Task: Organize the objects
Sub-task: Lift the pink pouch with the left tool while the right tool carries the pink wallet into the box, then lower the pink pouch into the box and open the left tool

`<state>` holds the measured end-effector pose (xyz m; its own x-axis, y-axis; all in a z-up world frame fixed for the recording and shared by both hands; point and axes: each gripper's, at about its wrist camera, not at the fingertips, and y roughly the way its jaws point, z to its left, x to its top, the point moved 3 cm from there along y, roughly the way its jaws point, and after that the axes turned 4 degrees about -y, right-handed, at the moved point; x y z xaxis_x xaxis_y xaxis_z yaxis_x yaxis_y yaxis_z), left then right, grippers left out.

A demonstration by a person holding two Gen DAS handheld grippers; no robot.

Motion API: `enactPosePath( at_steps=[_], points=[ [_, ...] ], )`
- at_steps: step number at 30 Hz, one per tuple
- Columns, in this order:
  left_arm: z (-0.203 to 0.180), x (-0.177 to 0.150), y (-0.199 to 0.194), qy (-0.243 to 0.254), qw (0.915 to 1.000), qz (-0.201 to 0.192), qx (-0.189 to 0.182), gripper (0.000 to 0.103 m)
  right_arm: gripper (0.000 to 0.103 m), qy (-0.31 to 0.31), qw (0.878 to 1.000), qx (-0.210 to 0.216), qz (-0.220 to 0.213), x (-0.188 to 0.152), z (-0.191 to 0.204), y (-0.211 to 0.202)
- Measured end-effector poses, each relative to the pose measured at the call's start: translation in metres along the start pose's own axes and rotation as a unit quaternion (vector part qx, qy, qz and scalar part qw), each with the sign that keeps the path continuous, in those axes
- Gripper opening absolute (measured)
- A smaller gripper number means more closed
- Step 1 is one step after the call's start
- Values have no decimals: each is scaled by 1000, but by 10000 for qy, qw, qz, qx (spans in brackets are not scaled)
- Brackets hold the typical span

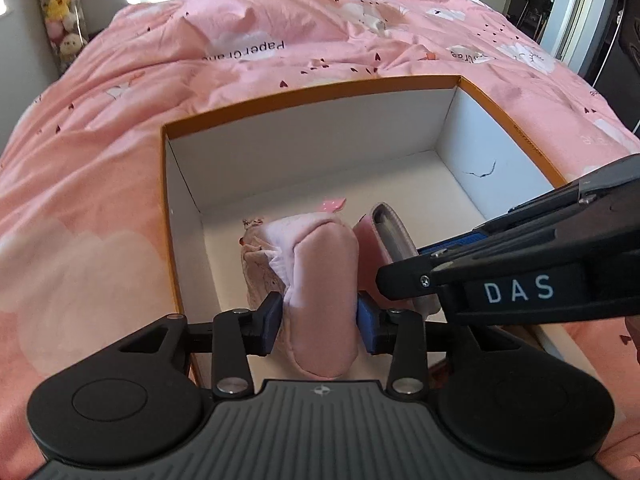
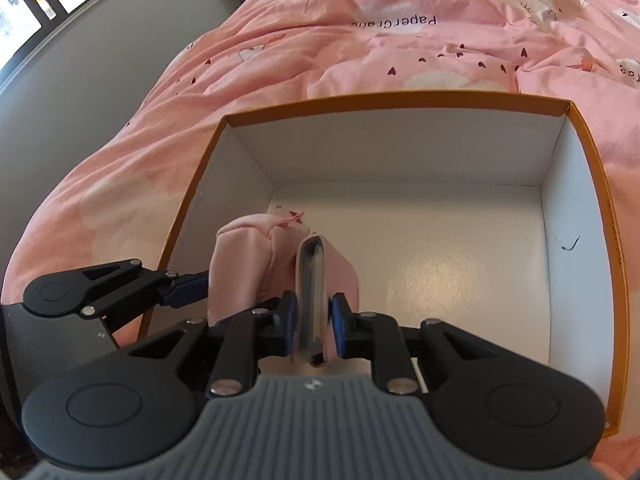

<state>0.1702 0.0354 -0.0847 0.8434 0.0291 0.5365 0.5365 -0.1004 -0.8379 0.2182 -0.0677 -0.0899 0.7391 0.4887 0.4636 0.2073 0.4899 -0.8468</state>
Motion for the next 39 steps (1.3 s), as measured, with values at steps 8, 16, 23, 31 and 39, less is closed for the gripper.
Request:
enactPosePath(
  at_steps=[8, 16, 23, 31, 39],
  points=[
    [13, 3, -8, -13, 9958, 506, -763, 74, 24, -291, 9970, 142, 705, -4, -2, 5],
    [35, 21, -31, -505, 9871, 585, -1403, 71, 23, -550, 9948, 414, 757, -4, -4, 8],
    [36, 45, -19, -928, 9864, 736, -1141, 69, 22, -1088, 9912, 353, 668, -7, 8, 10],
    [49, 40, 9, -1534, 9790, 1166, -672, 38, 27, -1284, 9885, 342, 721, -7, 13, 15],
    [57, 25, 7, -1449, 9816, 1186, -377, 21, 49, -1469, 9863, 484, 575, -5, 18, 19]
  ],
)
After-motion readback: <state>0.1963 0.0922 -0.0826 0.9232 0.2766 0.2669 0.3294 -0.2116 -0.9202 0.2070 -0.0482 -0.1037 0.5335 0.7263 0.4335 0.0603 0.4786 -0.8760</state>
